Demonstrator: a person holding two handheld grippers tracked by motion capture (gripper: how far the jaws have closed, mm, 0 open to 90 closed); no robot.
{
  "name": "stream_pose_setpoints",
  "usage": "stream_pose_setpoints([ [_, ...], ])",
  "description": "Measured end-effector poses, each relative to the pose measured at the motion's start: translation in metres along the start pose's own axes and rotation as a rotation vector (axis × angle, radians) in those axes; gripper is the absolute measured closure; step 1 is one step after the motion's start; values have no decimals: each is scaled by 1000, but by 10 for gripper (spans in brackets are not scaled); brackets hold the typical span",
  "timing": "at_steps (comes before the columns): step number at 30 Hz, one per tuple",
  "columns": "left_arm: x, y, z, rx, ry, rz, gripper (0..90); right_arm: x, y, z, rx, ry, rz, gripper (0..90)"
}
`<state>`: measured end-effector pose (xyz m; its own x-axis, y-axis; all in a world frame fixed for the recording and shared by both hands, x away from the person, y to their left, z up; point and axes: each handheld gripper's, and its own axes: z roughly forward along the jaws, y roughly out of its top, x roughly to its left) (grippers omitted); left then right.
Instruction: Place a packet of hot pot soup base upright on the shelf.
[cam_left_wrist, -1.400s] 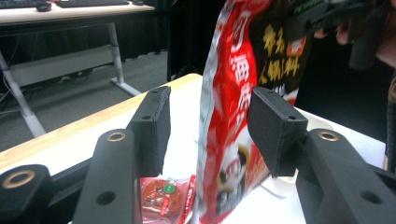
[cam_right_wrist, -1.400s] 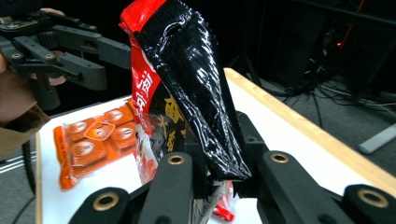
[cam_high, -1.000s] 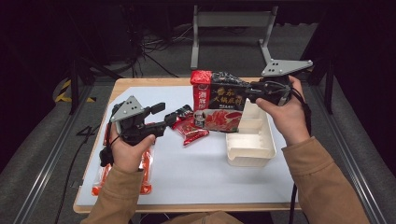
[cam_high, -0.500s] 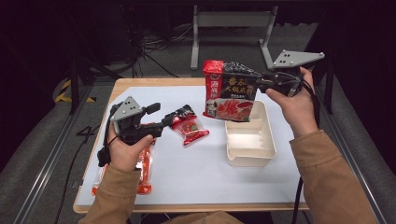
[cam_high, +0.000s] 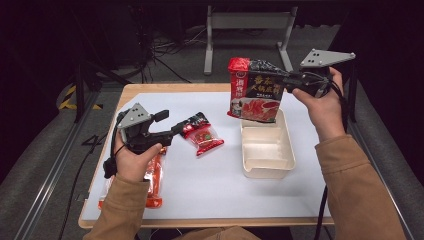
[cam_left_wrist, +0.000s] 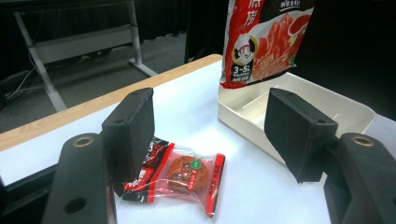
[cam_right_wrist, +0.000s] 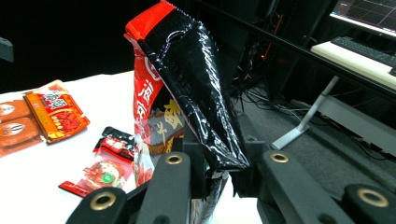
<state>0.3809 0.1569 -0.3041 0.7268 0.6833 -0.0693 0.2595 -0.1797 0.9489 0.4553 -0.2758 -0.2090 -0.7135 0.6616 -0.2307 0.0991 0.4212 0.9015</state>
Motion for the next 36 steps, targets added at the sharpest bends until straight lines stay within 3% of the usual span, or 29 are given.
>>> stream_pose_setpoints([
  [16, 5, -4, 2, 11, -7, -9, 333, -18, -19, 8, 17, -40, -35, 780],
  [36, 7, -5, 2, 14, -2, -12, 325, -26, -51, 24, 41, -32, -25, 776],
])
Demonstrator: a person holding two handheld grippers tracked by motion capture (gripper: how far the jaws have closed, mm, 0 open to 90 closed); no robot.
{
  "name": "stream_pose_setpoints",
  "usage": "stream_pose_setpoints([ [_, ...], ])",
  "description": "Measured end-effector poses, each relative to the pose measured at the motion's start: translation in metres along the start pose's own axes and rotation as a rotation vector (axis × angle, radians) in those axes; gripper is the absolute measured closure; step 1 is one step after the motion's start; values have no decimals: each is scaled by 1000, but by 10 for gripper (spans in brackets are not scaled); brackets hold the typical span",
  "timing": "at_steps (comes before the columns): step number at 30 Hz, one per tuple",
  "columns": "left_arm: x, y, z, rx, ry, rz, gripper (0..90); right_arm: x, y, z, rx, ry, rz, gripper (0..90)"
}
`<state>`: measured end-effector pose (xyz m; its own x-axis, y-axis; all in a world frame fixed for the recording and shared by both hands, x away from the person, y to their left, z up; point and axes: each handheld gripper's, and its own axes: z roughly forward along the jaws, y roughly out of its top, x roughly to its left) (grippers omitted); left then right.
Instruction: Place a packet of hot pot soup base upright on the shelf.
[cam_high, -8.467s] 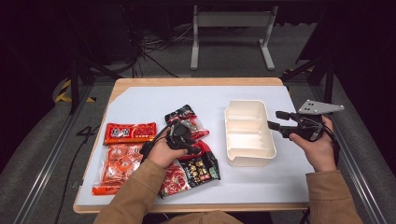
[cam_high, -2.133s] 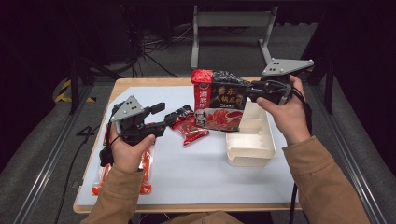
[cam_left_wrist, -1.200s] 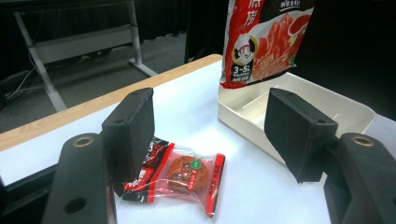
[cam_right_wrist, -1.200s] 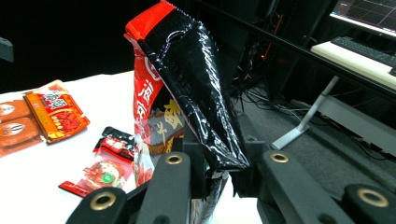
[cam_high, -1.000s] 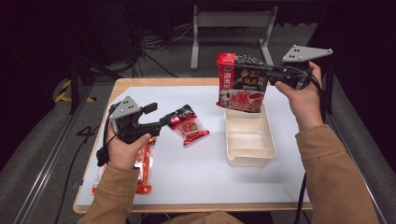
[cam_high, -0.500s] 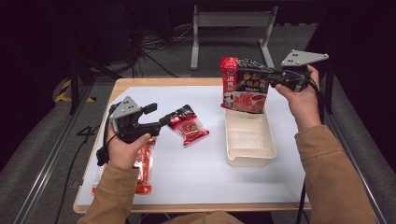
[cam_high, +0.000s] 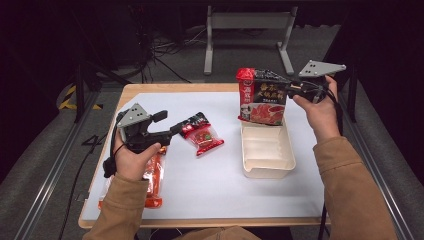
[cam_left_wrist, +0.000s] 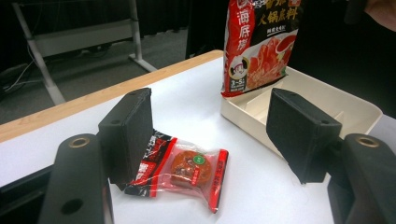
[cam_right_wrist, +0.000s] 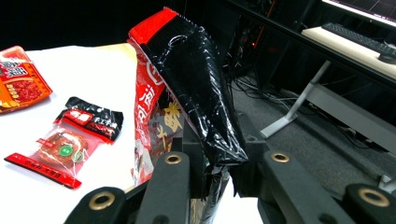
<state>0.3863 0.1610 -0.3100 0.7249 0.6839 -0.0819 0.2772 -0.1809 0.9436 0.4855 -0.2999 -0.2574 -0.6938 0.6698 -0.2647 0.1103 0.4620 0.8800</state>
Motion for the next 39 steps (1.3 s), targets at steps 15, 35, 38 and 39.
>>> stream_pose_setpoints([
  [15, -1, 0, 1, 7, 1, -1, 320, 0, -14, 5, 10, -5, 16, 770],
  [35, 2, -1, -1, 3, 12, -12, 296, 8, -41, 17, 89, -15, 79, 721],
  [38, 1, -1, 0, 7, 7, -11, 295, 8, -46, 15, 95, -28, 103, 737],
  [39, 1, -1, 0, 7, 5, -11, 295, 8, -48, 15, 97, -38, 100, 743],
])
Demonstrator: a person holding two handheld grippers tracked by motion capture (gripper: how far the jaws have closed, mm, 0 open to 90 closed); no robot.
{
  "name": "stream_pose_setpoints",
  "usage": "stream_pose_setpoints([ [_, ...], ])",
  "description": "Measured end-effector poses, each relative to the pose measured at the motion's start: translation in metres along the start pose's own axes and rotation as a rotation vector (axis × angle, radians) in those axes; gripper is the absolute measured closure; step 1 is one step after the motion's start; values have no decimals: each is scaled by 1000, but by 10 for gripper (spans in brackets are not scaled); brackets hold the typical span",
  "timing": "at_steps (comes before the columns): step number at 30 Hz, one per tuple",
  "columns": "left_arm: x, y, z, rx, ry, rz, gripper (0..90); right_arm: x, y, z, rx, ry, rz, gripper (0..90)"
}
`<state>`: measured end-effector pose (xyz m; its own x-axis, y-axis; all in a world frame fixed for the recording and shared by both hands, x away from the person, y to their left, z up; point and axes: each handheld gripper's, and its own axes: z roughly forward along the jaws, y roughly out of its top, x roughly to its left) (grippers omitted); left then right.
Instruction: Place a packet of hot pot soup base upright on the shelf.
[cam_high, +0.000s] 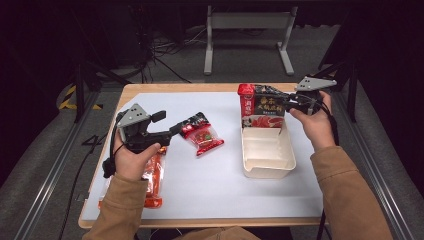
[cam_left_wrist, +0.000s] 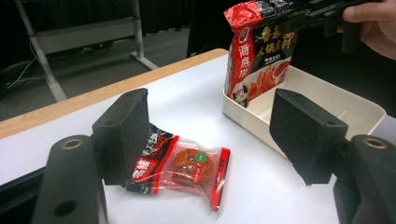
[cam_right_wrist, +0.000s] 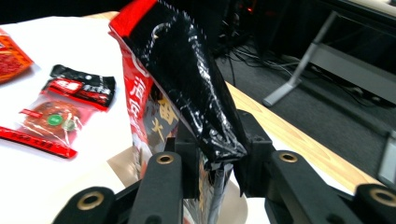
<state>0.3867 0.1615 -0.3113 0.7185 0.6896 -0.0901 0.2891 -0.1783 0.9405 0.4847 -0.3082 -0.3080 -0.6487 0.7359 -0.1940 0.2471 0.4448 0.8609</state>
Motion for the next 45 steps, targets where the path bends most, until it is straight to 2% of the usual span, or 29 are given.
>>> stream_pose_setpoints([
  [7, 2, 0, 0, 6, 1, 0, 294, 1, -9, -3, 6, -25, 15, 759],
  [15, 6, -2, -2, -6, -11, -25, 290, -1, -14, -5, -5, -20, 36, 752],
  [18, 8, -5, -2, -26, -17, -36, 303, -1, -14, -6, -11, -12, 63, 706],
  [19, 10, -7, -2, -12, -24, -63, 302, -1, -13, -8, -19, -10, 80, 666],
  [21, 11, -7, -3, -15, -23, -65, 299, -1, -13, -12, -37, -8, 114, 610],
  [22, 11, -7, -3, -15, -23, -65, 296, -1, -13, -12, -37, -8, 114, 610],
  [26, 14, -8, -6, -19, 4, -53, 249, -2, -12, -20, -63, -7, 148, 499],
  [31, 17, -7, -10, 4, 9, -41, 161, -3, -14, -33, -95, 9, 187, 408],
  [36, 18, -6, -10, 18, -2, -27, 110, 2, -20, -50, -111, 1, 199, 387],
  [39, 18, -6, -11, 33, -7, -22, 124, 5, -24, -59, -110, 7, 228, 394],
  [41, 17, -6, -11, 43, -7, -15, 142, 8, -26, -65, -95, -2, 217, 403],
  [45, 19, -5, -15, 53, -9, 4, 153, 16, -31, -73, -103, 5, 213, 400],
])
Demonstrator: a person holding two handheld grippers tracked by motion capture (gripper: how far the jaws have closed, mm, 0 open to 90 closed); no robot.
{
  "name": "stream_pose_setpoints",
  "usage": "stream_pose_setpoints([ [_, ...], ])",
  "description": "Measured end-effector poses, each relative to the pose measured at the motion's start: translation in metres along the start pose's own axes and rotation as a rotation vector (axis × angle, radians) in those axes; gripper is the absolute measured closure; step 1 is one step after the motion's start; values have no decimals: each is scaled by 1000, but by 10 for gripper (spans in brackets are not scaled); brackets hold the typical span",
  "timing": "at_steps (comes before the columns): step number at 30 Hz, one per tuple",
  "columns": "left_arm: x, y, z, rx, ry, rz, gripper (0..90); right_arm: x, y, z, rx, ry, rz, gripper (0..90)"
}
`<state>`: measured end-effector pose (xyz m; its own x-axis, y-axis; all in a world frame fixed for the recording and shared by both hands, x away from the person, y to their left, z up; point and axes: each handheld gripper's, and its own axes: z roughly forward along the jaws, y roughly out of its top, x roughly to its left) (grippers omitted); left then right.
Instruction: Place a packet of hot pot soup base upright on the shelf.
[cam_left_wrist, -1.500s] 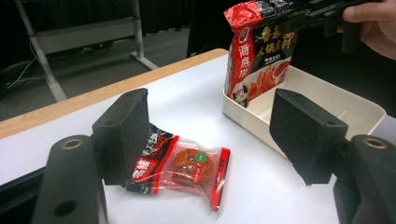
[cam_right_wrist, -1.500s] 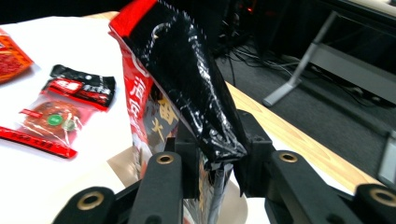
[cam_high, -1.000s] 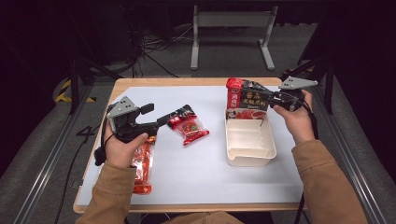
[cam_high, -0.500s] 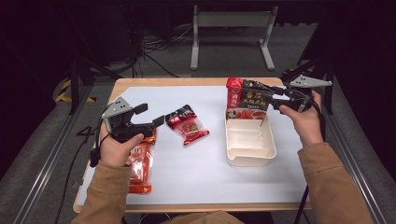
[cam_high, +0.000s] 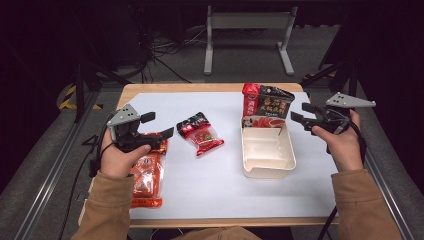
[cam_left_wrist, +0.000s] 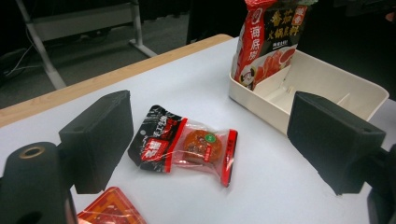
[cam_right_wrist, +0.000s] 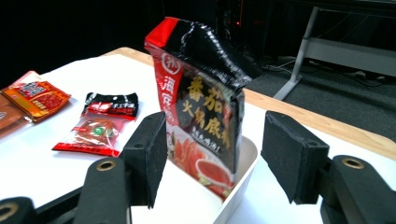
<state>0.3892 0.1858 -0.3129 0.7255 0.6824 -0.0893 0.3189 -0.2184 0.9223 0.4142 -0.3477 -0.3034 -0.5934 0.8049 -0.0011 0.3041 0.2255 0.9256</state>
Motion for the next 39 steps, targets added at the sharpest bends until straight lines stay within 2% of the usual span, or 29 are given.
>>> stream_pose_setpoints([
  [9, 5, -2, -8, 11, 25, 21, 162, 11, -15, -8, -25, 26, -6, 403],
  [15, 7, -2, -11, 1, 36, 8, 162, 15, -15, -9, -13, 44, 3, 382],
  [21, 17, -10, -17, -6, 69, 16, 176, 15, -16, -9, -14, 51, 10, 369],
  [23, 23, -15, -23, 0, 77, 15, 177, 15, -17, -9, -11, 48, 9, 368],
  [26, 38, -24, -39, -8, 119, 5, 181, 15, -19, -8, -15, 56, -3, 376],
  [27, 38, -24, -39, -8, 119, 5, 181, 15, -20, -8, -14, 54, -6, 377],
  [30, 52, -30, -48, 6, 156, 2, 183, 14, -20, -8, -16, 55, -7, 379],
  [33, 63, -36, -52, 25, 183, -12, 189, 14, -21, -6, -7, 65, -12, 377],
  [39, 84, -45, -52, 39, 202, -35, 209, 14, -23, -1, 2, 91, -26, 378],
])
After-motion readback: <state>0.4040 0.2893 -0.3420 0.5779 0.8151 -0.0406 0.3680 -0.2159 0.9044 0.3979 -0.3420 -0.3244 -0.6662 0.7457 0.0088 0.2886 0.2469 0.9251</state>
